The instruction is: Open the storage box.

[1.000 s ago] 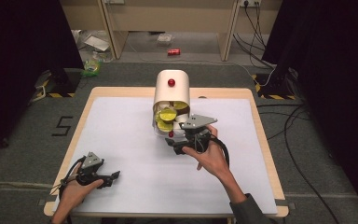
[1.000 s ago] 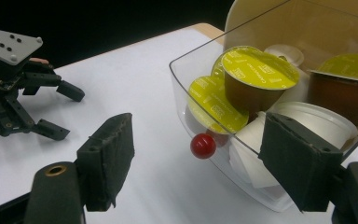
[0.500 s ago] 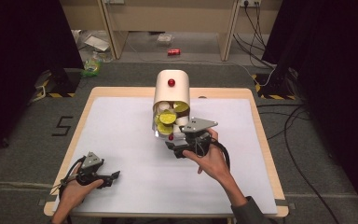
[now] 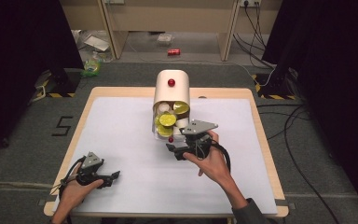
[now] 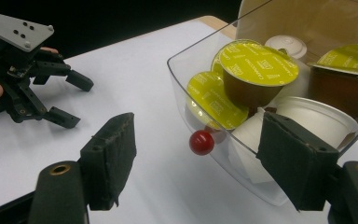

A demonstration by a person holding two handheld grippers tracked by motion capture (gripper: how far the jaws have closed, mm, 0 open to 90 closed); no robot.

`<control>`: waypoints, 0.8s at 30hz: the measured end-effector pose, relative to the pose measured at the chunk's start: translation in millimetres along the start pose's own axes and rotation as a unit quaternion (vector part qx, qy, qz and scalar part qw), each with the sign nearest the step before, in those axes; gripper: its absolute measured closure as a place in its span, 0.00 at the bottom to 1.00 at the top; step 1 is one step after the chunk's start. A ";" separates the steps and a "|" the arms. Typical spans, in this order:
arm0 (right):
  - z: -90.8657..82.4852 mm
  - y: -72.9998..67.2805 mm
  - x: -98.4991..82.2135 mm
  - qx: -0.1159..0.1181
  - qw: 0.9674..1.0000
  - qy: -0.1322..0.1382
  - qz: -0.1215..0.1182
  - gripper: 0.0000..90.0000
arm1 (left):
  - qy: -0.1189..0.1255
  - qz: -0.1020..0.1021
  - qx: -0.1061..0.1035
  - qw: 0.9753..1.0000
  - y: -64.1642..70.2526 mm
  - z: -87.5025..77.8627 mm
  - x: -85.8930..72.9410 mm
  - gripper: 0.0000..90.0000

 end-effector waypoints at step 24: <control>-3.2 -4.5 -5.3 0.003 1.000 -0.009 -0.007 0.32 | 0.001 -0.002 -0.001 1.000 -0.1 0.0 0.0 0.15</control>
Point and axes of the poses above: each handheld gripper's, and its own axes: z roughly forward along the jaws, x roughly out of its top, y roughly to its right, the point moved 5 cm from there along z, roughly forward along the jaws, and after that the axes turned 9 degrees about -x, right-handed, at the moved point
